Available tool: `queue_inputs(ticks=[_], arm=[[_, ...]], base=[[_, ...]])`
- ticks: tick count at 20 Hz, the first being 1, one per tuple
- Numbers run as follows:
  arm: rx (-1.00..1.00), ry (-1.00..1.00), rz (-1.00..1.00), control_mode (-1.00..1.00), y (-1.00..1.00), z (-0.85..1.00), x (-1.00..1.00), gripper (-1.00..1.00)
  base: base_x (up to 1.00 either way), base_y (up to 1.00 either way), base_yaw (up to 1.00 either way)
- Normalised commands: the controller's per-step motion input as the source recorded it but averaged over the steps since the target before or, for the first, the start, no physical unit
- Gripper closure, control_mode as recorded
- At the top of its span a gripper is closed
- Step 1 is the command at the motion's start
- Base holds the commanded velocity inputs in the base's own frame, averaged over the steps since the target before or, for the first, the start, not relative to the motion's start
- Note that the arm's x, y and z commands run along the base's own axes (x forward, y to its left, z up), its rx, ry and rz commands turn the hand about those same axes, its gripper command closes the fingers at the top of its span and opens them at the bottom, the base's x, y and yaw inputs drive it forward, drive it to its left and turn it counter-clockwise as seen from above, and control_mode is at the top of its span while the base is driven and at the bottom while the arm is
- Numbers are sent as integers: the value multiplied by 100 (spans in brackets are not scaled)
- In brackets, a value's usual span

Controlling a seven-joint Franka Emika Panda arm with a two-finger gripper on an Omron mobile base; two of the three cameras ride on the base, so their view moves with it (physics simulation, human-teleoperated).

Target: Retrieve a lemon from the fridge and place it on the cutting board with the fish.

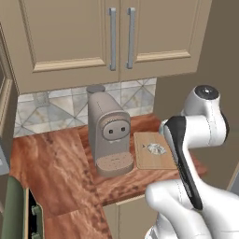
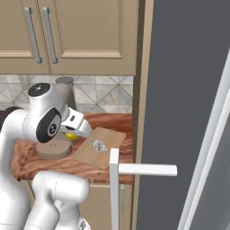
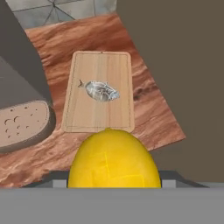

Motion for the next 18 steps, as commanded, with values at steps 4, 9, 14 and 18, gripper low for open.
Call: queue_inputs(ticks=[4, 9, 14, 18], arm=[[9, 10, -16, -100, -9, -4, 42, 100], [10, 13, -17, -100, -1, -1, 57, 100], [6, 22, -18, -100, -6, -18, 65, 100], [1, 18, -19, -100, -1, -34, 60, 100]], base=[[0, 0, 0], [0, 0, 0], [0, 0, 0], [0, 0, 0]])
